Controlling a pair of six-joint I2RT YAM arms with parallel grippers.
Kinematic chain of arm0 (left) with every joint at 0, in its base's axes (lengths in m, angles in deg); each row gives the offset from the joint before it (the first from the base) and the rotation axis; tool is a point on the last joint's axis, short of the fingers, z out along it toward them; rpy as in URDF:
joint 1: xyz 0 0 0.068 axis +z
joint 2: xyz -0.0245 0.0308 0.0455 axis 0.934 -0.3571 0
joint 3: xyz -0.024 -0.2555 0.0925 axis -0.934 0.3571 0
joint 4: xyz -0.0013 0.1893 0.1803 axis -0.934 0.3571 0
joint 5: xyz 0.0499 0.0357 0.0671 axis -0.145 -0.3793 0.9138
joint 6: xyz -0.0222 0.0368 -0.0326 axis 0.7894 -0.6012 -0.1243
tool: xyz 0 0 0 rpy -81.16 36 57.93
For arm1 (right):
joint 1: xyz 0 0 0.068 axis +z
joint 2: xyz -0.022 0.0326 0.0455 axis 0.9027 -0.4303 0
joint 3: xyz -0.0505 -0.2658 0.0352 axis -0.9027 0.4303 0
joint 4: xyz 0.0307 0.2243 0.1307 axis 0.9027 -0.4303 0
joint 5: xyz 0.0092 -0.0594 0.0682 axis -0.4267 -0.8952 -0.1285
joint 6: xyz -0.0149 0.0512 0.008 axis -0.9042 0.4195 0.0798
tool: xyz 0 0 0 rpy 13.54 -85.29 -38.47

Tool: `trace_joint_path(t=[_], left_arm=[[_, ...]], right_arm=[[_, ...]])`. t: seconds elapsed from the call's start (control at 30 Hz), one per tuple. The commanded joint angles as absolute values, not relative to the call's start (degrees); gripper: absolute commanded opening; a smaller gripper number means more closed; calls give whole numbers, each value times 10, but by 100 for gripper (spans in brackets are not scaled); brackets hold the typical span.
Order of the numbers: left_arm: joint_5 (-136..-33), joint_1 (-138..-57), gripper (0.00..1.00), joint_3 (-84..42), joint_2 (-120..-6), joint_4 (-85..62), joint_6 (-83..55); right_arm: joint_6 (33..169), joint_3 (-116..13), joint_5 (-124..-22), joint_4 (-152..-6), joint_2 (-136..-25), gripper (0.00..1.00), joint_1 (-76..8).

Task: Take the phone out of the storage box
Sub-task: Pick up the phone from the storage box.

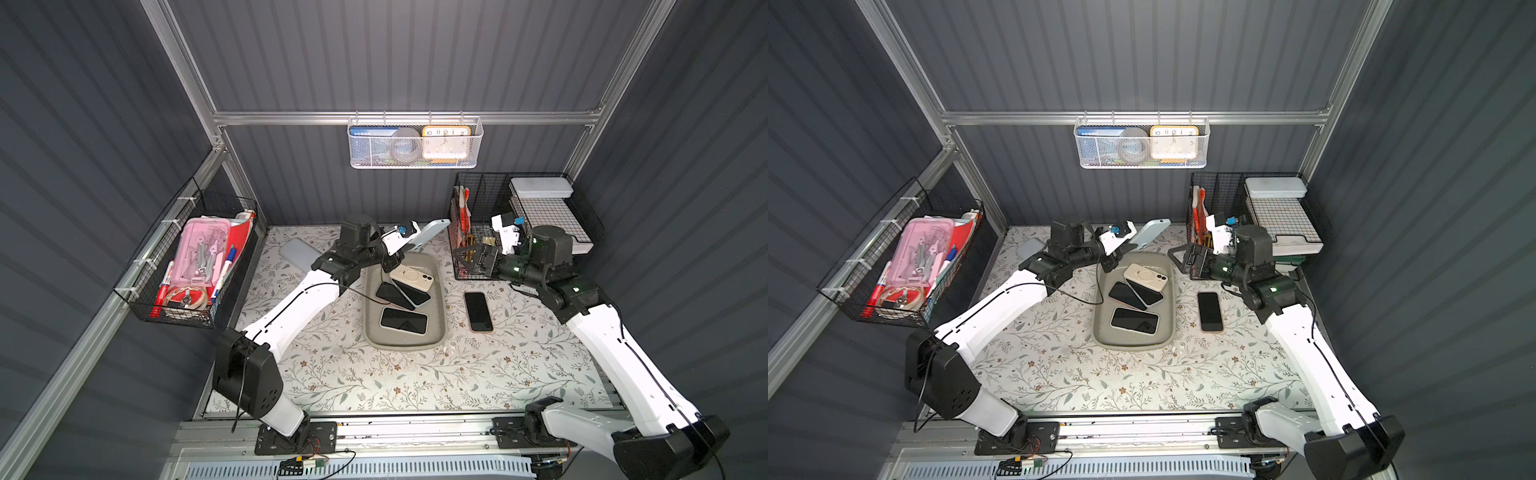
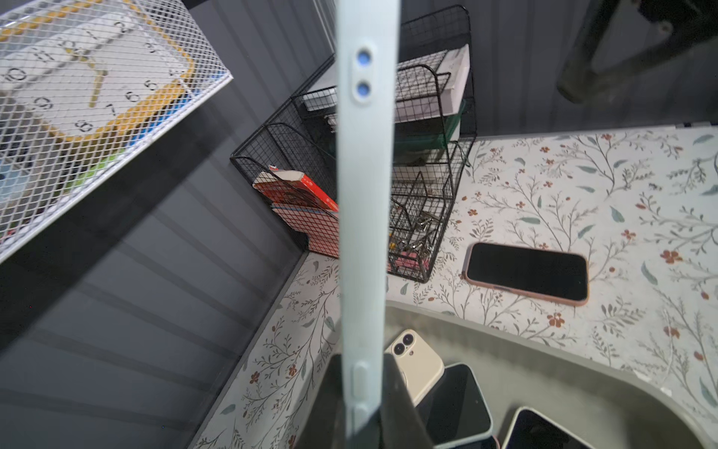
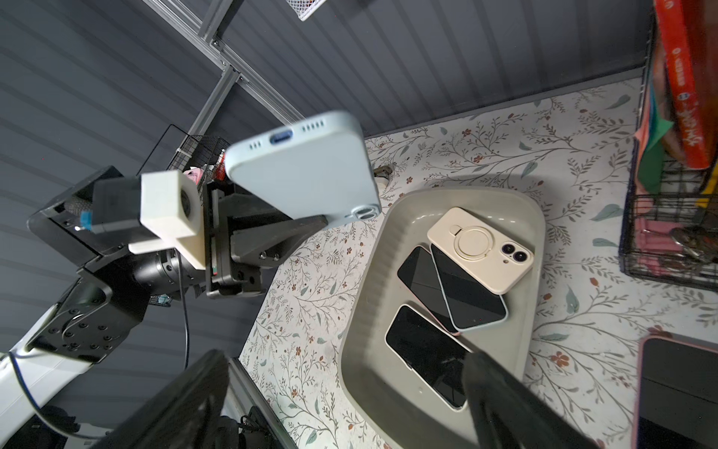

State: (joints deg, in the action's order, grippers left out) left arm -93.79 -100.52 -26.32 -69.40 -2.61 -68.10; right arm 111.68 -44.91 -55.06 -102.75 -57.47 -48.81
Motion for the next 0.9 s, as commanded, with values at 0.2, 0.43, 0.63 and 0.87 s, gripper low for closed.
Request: trace_joint_path(t=[0.2, 0.43, 0.63, 0.87], left_arm=[[-890, -1006, 0, -274, -668, -40, -794], [-868, -1007, 0, -258, -660, -62, -889], [-898, -1007, 0, -239, -645, -90, -1002], [-908, -1007, 0, -270, -658, -71, -1063]], right_arm=[[1119, -452, -562, -1057, -539, 99, -487], [1125, -487, -551, -1090, -580, 99, -482], [1085, -545, -557, -1116, -643, 99, -461], [1044, -604, -557, -1163, -701, 99, -441]])
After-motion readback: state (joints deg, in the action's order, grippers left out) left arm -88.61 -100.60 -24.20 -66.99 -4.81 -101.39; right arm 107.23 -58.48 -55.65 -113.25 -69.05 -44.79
